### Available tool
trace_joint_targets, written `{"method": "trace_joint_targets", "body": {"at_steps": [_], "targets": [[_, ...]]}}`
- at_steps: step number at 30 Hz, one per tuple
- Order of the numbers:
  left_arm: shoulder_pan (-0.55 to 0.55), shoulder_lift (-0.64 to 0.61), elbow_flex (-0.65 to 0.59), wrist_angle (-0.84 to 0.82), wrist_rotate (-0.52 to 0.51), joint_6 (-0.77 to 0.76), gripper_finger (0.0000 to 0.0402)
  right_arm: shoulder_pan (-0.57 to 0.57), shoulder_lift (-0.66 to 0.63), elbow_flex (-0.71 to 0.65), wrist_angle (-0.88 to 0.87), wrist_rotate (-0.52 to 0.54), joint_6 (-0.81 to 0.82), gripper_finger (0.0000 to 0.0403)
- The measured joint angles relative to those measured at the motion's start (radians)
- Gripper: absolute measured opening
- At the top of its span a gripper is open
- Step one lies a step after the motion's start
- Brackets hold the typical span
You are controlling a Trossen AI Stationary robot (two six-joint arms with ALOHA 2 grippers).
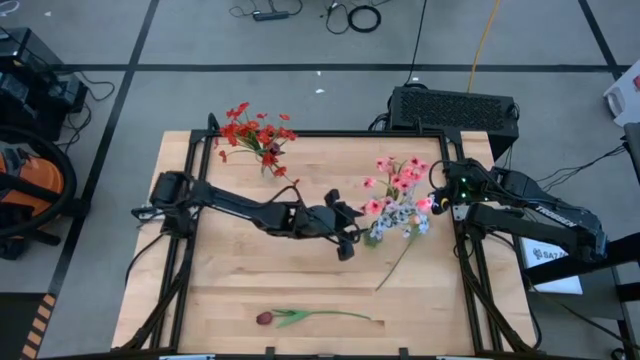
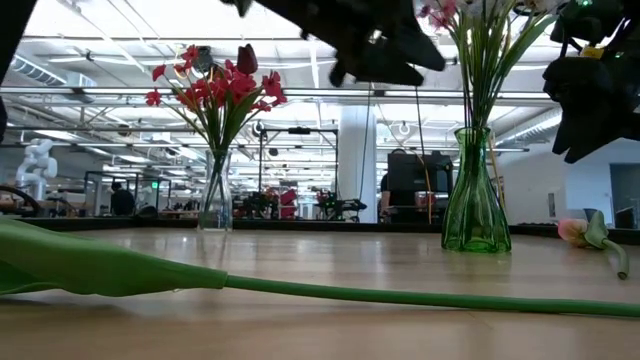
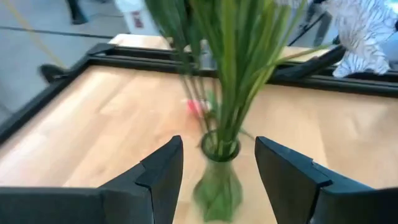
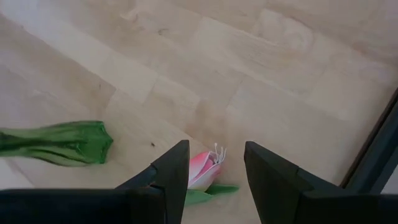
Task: Sort flowers into vase by color
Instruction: Put the pink flower into the green vase
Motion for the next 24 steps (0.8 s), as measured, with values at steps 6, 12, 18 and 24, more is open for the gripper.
{"method": "trace_joint_targets", "body": {"at_steps": [6, 12, 18, 24], "targets": [[-0.032, -0.083, 0.002, -0.231, -0.141, -0.15, 0.0206, 0.0, 0.016, 0.058, -0.069, 0.005, 0.092, 0.0148], [-0.029, -0.133, 0.001, -0.553, -0.156, -0.242, 0.0206, 0.004, 0.063, 0.198, -0.242, -0.002, 0.154, 0.0126], [-0.03, -0.169, -0.006, -0.783, -0.155, -0.212, 0.0206, 0.042, 0.098, 0.418, -0.464, 0.0, 0.312, 0.0053], [-0.024, -0.26, -0.118, -0.795, -0.142, -0.185, 0.0206, 0.088, 0.119, 0.621, -0.45, 0.002, 0.488, 0.0006]]}}
